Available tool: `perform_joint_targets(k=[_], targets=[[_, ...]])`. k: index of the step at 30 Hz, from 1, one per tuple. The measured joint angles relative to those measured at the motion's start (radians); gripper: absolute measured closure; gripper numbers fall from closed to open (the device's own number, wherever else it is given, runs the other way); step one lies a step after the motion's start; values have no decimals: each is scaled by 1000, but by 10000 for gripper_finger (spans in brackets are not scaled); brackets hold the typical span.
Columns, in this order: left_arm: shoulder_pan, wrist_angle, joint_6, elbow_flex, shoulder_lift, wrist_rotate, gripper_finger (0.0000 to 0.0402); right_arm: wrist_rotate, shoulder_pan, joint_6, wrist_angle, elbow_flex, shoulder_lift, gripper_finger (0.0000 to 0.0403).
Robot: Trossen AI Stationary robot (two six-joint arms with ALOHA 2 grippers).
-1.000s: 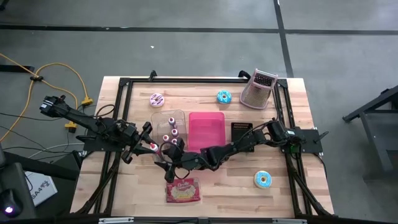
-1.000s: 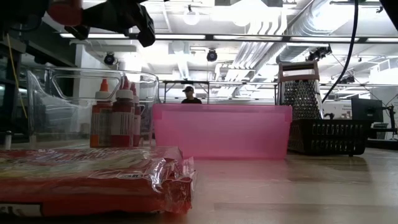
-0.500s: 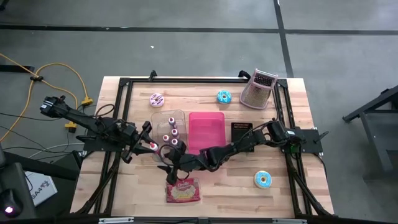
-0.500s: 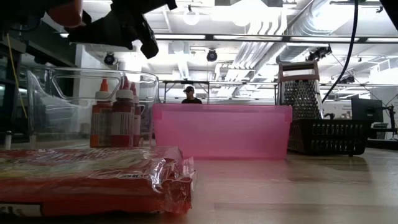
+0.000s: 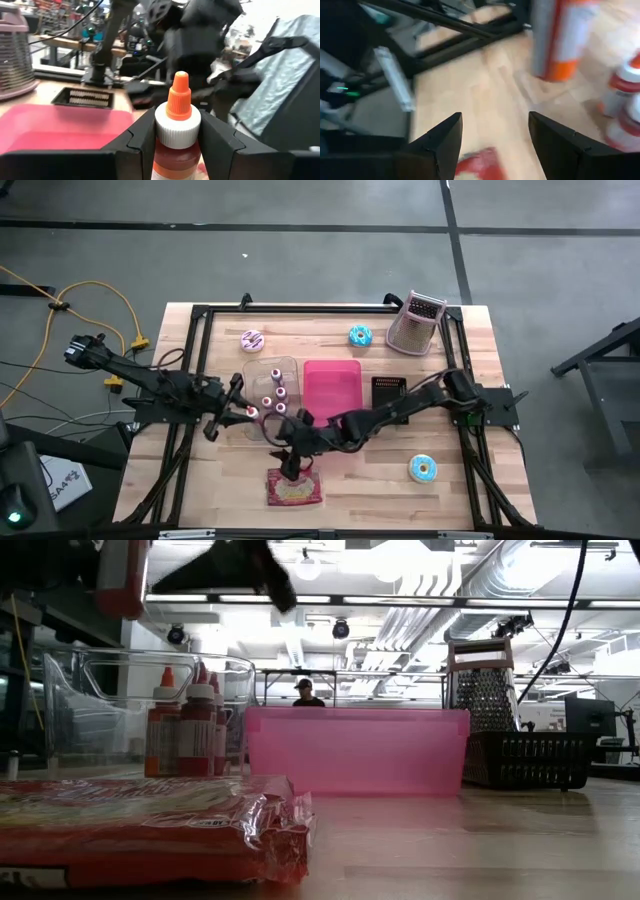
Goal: Pick & Place Food Item
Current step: Put the orange food coloring bottle into the transparent bin
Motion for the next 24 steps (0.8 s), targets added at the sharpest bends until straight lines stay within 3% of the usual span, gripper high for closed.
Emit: perform_joint_targets(k=[8, 24], targets=[[0, -95, 61, 0, 1, -127, 286, -11, 37, 11, -28, 2, -49, 188], [-65, -166, 200, 0, 24, -143, 286, 21, 84, 67, -26, 2, -52, 188]])
